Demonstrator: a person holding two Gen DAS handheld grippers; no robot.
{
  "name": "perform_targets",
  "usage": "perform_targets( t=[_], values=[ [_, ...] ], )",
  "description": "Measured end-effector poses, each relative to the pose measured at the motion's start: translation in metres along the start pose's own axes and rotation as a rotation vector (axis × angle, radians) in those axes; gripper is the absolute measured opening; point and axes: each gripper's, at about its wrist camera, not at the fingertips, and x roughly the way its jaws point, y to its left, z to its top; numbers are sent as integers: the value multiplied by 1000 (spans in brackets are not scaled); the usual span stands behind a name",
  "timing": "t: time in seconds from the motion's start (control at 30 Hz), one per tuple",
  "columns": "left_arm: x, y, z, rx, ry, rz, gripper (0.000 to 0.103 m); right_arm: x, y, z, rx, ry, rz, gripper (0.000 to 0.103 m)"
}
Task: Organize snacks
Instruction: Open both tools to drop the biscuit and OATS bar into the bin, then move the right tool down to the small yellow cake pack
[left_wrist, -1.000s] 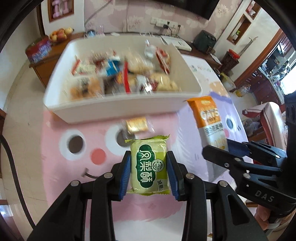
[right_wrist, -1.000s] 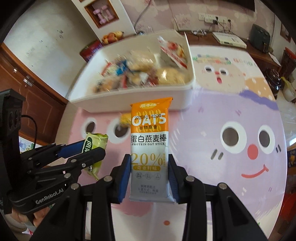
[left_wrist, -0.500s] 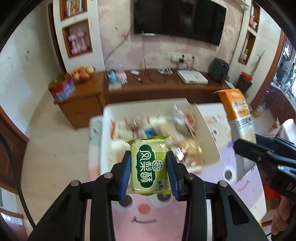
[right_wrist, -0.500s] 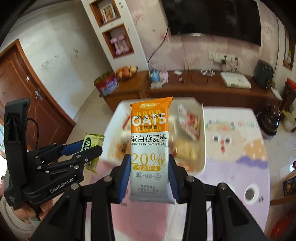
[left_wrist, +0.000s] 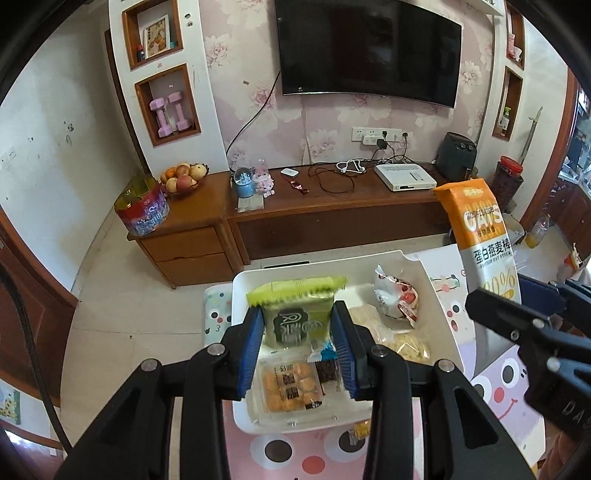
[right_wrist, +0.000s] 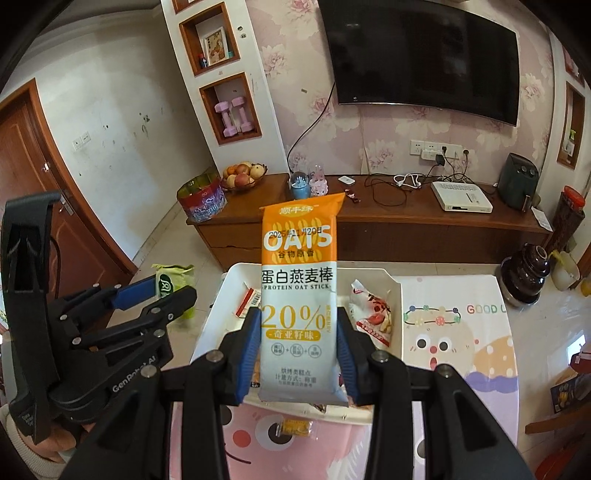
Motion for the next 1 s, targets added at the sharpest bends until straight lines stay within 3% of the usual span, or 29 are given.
perform_targets(
  t=[0.3,0.33,0.4,0.43,0.67,1.0],
  values=[
    [39,-4,3,3,63,47,38,34,-9,4,-5,73,-11,40],
    [44,-4,3,3,71,56,42,39,-11,5,-7,85,-13,40],
    [54,-4,2,1,96,76,84,51,-15,5,-7,113,-23,41],
    [57,-4,1,-4,97,84,87,55,-16,4,-6,124,-24,41],
    [70,-3,-3,-7,118,89,87,68,-30,-9,25,170,-17,43],
    [70,3,-11,-32,130,85,87,61,-21,-17,17,165,16,44]
  ],
)
